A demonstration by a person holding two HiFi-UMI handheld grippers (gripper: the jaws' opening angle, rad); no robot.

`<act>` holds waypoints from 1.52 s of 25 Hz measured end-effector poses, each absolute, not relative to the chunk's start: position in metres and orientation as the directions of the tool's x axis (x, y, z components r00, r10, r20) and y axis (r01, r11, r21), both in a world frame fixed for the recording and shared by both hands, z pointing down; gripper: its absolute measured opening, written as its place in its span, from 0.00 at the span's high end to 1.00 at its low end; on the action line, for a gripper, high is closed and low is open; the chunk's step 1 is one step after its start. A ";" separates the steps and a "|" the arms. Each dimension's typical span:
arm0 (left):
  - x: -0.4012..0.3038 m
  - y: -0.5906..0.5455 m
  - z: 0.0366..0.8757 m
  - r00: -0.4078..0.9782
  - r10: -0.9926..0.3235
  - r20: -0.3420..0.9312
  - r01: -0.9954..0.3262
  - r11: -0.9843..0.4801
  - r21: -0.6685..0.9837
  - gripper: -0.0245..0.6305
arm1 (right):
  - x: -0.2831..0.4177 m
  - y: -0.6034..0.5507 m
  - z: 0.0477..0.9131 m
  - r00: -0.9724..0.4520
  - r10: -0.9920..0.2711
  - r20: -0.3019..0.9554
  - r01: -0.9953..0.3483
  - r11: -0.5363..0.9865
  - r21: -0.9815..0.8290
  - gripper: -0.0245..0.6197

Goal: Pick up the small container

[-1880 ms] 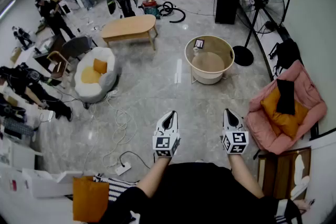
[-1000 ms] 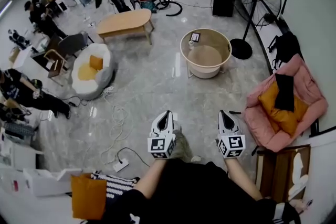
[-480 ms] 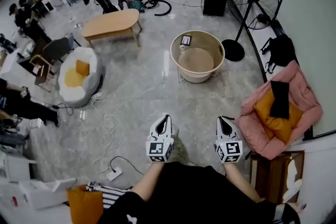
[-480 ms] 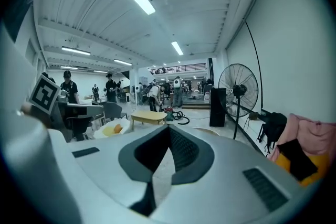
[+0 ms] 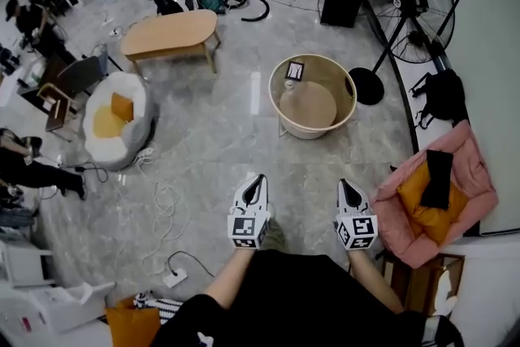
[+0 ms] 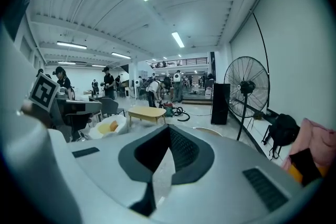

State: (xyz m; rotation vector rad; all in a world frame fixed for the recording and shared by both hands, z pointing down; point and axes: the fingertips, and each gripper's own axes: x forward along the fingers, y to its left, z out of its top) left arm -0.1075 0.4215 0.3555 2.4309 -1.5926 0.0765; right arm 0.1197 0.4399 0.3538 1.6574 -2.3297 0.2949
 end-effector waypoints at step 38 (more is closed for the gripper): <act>-0.187 0.149 0.353 0.468 -0.875 0.126 -0.873 -0.436 0.219 0.93 | 0.030 0.166 0.318 -0.233 -0.949 0.213 -0.963 0.256 0.087 0.93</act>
